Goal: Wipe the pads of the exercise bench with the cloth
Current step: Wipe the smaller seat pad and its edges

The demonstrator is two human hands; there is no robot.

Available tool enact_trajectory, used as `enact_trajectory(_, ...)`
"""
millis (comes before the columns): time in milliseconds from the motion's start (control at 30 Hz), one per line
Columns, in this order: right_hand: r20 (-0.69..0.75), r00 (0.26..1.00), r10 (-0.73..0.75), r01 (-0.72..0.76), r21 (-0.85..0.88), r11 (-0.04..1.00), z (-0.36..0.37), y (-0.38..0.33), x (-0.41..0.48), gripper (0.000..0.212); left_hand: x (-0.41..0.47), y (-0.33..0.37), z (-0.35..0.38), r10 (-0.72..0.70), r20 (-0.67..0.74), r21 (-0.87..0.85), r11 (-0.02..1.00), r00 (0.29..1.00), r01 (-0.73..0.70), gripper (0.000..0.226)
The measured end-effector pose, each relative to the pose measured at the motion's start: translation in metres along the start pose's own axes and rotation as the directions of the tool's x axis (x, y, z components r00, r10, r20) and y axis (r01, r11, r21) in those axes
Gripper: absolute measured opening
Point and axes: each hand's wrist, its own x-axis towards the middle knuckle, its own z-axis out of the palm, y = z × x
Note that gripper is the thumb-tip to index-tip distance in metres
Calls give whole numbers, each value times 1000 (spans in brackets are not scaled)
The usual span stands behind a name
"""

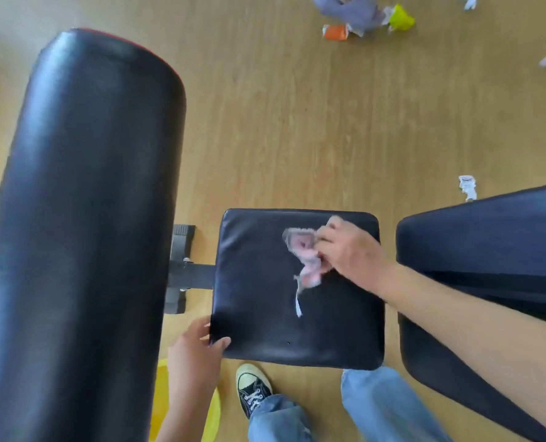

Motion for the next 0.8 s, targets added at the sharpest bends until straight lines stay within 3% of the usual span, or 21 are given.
enact_trajectory(33,-67,963,261,-259,35,965,3,15,1,16,2,-2,3,21,-10,9,1000,1000,-21,39)
enact_trajectory(100,-130,708,694,-665,207,717,6,15,-2,7,5,-6,6,48,-30,22,999,998,-47,40)
enact_trajectory(133,-137,599,789,-740,283,610,7,0,-1,6,5,-7,7,58,-32,23,998,998,-57,40)
enact_trajectory(167,-141,548,824,-755,341,561,10,-23,0,7,5,-9,8,64,-30,20,998,998,-63,41)
enact_trajectory(200,-154,565,811,-721,386,575,13,-52,1,10,7,-9,8,66,-25,6,998,998,-66,41)
enact_trajectory(233,-155,651,743,-642,411,647,15,-84,2,16,8,-9,7,64,-17,-8,998,998,-65,40)
enact_trajectory(300,-98,879,467,-391,414,822,13,-147,-1,26,11,-11,6,82,-13,-8,997,997,-82,32)
enact_trajectory(367,-58,972,229,-194,357,914,12,-178,-9,33,12,-12,7,108,-23,-6,994,994,-109,26)
enact_trajectory(500,-3,977,213,-198,351,915,16,-174,-12,38,13,-15,10,166,-67,9,986,984,-165,18)
enact_trajectory(667,-94,975,202,-170,277,946,20,-167,-12,31,14,-15,12,156,-76,56,987,985,-152,24)
enact_trajectory(733,-123,931,343,-302,266,915,16,-136,-20,28,11,-14,13,161,-89,51,986,983,-157,29)
enact_trajectory(800,-124,799,588,-539,284,793,14,-103,-31,20,14,-17,15,147,-85,60,988,985,-143,32)
